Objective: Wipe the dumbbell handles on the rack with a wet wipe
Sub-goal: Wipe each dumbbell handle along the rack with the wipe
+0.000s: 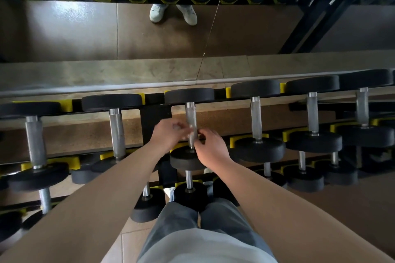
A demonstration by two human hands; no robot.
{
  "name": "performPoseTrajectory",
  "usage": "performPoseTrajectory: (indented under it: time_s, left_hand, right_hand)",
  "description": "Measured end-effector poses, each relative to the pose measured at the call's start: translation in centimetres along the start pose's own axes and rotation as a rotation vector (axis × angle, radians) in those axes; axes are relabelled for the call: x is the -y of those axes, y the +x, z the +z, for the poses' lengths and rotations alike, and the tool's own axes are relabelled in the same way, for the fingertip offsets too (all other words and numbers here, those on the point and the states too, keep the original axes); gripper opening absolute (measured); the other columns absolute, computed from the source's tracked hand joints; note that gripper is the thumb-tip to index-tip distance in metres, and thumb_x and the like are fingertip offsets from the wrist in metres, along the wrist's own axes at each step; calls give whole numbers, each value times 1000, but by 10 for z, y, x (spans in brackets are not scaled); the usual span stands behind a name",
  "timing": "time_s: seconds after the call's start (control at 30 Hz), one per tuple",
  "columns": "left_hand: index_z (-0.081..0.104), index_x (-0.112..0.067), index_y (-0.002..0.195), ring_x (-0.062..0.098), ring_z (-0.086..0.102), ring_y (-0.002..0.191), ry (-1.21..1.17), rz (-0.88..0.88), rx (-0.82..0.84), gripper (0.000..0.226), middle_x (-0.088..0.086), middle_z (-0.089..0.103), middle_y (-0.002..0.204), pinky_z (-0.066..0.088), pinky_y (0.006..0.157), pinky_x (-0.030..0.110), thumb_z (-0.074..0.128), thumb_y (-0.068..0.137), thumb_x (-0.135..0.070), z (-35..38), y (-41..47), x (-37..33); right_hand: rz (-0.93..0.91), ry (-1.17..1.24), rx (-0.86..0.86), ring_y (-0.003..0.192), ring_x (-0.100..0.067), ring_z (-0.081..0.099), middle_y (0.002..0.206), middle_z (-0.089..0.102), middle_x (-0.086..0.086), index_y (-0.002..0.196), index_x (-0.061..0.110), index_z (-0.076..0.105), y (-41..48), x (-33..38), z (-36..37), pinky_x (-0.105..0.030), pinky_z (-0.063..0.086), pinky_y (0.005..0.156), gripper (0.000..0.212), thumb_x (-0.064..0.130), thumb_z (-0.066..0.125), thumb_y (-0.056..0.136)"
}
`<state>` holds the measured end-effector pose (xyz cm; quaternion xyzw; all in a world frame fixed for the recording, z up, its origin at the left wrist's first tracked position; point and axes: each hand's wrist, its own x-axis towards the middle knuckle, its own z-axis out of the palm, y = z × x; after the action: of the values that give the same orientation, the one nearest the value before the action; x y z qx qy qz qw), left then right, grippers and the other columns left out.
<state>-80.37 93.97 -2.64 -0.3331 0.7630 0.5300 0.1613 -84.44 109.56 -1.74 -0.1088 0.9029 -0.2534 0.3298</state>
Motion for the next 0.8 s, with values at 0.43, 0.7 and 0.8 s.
performPoseTrajectory:
  time_s: [0.43,0.7,0.8]
  left_hand:
    - [73,-22,113,15,68,98,-410,-138,-141,21,-1,73,102,54,86,28,73,92,-22,-4,4,-13]
    - [75,-23,117,15,68,97,41,-190,128,23,0,73,105,57,90,36,61,100,-21,9,-13,10]
    - [76,-19,115,16,63,94,-11,-250,234,24,3,71,106,51,82,31,66,94,-15,2,-11,3]
  right_hand:
    - [-19,3,19,119,-13,56,134,60,4,137,25,57,3,-3,0,-24,43,88,37,36,57,102]
    - [-15,7,37,106,-12,61,124,64,3,134,25,59,5,-5,2,-32,56,88,34,35,56,101]
    - [-6,10,51,99,-12,62,119,64,3,134,24,58,6,-4,2,-30,57,81,34,33,55,101]
